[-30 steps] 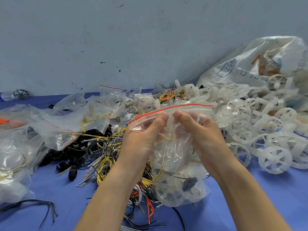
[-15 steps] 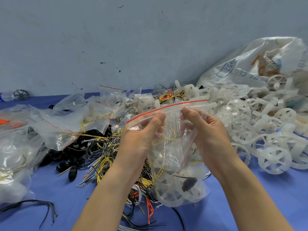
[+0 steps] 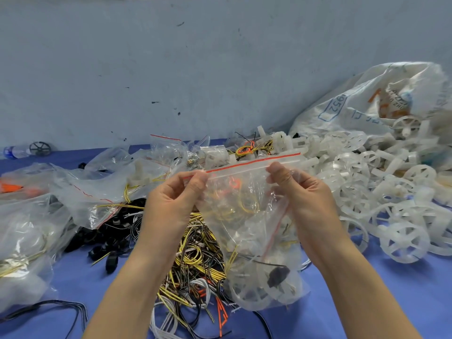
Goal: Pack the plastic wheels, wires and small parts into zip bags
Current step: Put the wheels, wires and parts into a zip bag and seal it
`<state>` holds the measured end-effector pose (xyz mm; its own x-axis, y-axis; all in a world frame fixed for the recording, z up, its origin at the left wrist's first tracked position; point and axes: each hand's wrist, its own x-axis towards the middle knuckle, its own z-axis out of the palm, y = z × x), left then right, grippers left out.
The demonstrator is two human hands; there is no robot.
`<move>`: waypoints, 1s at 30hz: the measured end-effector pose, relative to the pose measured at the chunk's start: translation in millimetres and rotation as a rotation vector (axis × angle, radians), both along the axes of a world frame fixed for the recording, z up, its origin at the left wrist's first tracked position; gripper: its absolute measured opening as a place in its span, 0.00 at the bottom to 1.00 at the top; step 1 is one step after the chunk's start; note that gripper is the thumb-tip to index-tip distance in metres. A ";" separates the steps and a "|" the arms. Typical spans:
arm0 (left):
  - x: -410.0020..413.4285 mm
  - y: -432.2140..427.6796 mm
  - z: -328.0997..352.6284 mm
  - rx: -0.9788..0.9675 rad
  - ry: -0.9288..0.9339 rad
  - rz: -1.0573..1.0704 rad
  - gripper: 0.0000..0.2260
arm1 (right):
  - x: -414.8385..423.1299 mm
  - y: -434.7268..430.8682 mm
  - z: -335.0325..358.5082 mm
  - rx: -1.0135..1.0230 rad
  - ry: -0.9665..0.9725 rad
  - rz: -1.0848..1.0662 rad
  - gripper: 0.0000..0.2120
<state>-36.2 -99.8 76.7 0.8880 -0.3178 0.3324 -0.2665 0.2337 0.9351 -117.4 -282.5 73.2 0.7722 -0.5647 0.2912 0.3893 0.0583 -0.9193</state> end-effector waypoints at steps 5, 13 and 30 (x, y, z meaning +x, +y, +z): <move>-4.6 4.6 24.2 0.443 -0.481 0.244 0.03 | -1.9 4.6 2.7 -0.026 -0.035 -0.007 0.14; -23.7 -46.0 61.1 0.875 -0.912 0.145 0.10 | -4.1 5.3 3.6 -0.100 -0.086 -0.053 0.13; -14.5 104.8 105.5 0.749 -0.765 0.088 0.09 | 1.5 85.1 83.9 -0.282 -0.359 -0.205 0.06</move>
